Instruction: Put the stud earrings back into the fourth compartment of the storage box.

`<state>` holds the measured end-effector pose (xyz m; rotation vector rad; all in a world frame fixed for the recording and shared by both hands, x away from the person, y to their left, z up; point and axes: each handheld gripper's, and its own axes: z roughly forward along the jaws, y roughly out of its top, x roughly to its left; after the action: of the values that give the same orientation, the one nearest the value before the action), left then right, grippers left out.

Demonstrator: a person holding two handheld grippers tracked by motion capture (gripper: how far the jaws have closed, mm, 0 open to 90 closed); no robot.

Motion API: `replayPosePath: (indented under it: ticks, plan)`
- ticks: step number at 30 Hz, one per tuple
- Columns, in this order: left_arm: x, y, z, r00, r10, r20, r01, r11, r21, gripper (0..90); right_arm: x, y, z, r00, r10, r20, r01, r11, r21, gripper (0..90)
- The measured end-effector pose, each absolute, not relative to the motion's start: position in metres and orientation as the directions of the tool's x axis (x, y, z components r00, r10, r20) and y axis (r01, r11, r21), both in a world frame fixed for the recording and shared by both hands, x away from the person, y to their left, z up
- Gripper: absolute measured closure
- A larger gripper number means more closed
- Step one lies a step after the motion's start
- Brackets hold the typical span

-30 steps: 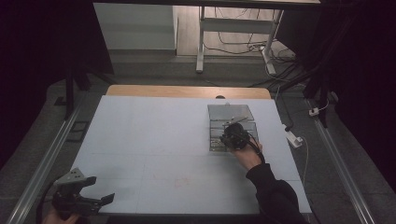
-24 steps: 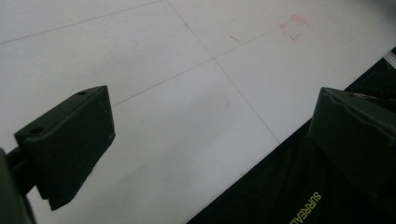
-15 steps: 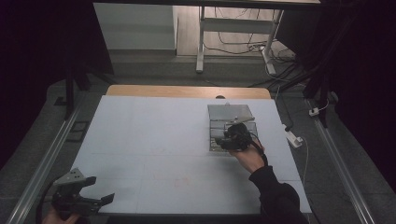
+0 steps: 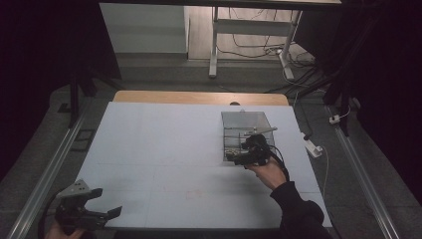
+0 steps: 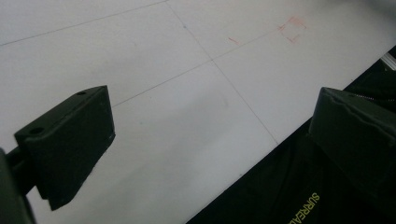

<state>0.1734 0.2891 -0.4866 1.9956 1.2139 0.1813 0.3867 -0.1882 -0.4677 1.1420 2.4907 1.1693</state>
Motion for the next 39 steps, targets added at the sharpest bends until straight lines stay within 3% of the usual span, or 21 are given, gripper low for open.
replayPosePath:
  ticks: [13,39]
  plan:
    - [0.173,0.289,-0.487,0.533,0.805,-0.261,0.694,-0.24,0.679,0.3,0.37,-0.189,-0.465,-0.718,0.679,0.156,0.554,0.421,0.718,3.1]
    - [0.174,0.289,-0.487,0.534,0.805,-0.26,0.695,-0.243,0.676,0.3,0.309,-0.238,-0.453,-0.702,0.704,0.106,0.525,0.411,0.745,0.0]
